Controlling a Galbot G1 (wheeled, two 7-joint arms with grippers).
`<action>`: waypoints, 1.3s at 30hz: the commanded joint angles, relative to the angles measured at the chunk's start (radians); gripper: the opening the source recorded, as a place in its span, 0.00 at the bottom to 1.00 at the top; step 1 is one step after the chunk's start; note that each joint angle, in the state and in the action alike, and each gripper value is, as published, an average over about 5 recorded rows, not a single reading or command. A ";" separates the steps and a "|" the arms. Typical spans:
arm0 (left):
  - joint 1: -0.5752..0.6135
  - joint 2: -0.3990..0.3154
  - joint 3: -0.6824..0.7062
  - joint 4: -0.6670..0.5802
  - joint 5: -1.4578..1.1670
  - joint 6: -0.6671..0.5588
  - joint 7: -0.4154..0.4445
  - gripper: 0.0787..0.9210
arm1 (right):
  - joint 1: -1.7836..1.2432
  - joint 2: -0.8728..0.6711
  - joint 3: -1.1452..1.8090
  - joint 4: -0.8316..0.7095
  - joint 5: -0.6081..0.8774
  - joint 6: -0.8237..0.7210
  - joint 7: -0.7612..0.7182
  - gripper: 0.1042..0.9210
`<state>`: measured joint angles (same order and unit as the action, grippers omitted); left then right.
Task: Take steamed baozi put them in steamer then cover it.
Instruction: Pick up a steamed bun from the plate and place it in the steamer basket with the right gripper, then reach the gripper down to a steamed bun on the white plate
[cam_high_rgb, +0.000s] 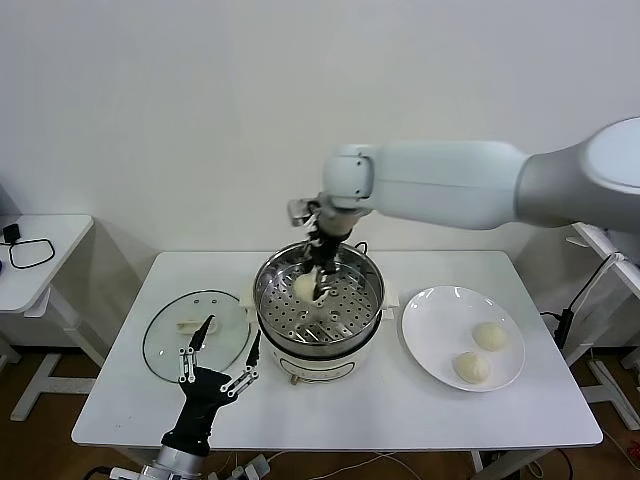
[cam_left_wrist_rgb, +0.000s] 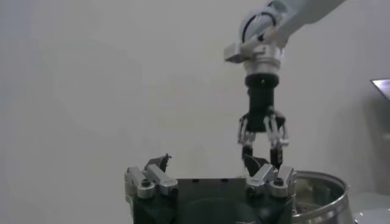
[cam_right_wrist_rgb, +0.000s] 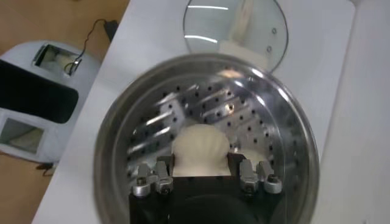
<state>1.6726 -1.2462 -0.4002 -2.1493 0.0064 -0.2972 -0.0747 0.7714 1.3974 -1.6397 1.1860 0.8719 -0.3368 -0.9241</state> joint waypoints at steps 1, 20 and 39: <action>0.001 0.001 -0.004 0.001 -0.001 -0.002 -0.001 0.88 | -0.077 0.101 -0.028 -0.051 0.043 -0.025 0.099 0.63; 0.013 -0.002 -0.022 0.001 -0.001 -0.004 -0.005 0.88 | -0.054 -0.016 0.035 0.001 -0.068 -0.024 0.057 0.87; 0.005 -0.004 0.001 0.008 0.010 0.000 -0.003 0.88 | 0.070 -0.779 0.016 0.154 -0.444 0.163 -0.287 0.88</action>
<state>1.6772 -1.2501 -0.4008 -2.1412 0.0152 -0.2976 -0.0783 0.8497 0.8955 -1.6206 1.3073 0.5830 -0.2489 -1.0949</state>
